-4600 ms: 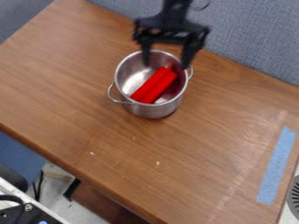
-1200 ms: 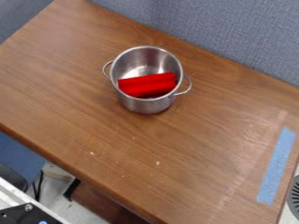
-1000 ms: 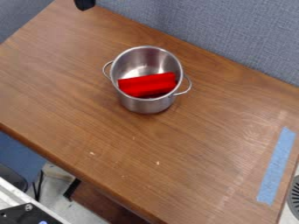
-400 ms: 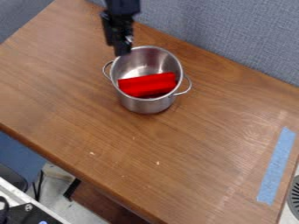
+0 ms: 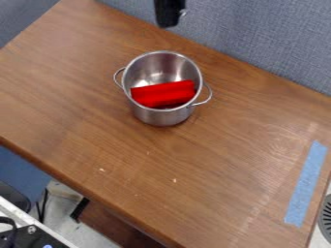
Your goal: Move the red object from the metal pot to the table
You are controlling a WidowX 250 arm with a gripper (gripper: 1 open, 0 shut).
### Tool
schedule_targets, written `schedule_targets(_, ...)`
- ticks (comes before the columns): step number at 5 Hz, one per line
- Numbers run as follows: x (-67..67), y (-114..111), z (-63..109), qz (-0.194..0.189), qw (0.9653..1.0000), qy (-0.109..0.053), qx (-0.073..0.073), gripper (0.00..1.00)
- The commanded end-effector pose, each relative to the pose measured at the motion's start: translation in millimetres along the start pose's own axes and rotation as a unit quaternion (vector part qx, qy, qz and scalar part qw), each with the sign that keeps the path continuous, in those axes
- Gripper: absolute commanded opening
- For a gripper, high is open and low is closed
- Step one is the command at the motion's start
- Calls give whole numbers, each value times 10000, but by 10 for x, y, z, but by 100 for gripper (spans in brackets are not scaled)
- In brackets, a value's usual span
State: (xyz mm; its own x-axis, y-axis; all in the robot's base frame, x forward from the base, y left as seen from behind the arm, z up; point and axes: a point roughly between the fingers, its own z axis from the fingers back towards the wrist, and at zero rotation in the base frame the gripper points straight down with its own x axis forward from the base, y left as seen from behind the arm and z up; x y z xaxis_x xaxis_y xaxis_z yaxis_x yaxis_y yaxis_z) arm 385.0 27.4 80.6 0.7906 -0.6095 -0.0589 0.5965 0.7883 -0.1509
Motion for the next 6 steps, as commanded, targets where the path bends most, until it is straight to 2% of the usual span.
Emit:
schedule_targets(1, 216, -12, 300, -3, 9995, -228, 218, 0)
schedule_targets(2, 329, -12, 408, 1228, 9916, -402, 97, 0)
schedule_targets(3, 393, 5, 499, 2441, 9681, -566, 17, 0)
schedule_targets(4, 281, 134, 585, 2438, 9680, -585, 54, 0)
schedule_targets(5, 113, 242, 657, 2432, 9676, -673, 123, 0)
schedule_targets(6, -217, 65, 497, 1897, 9794, -666, 196, 0)
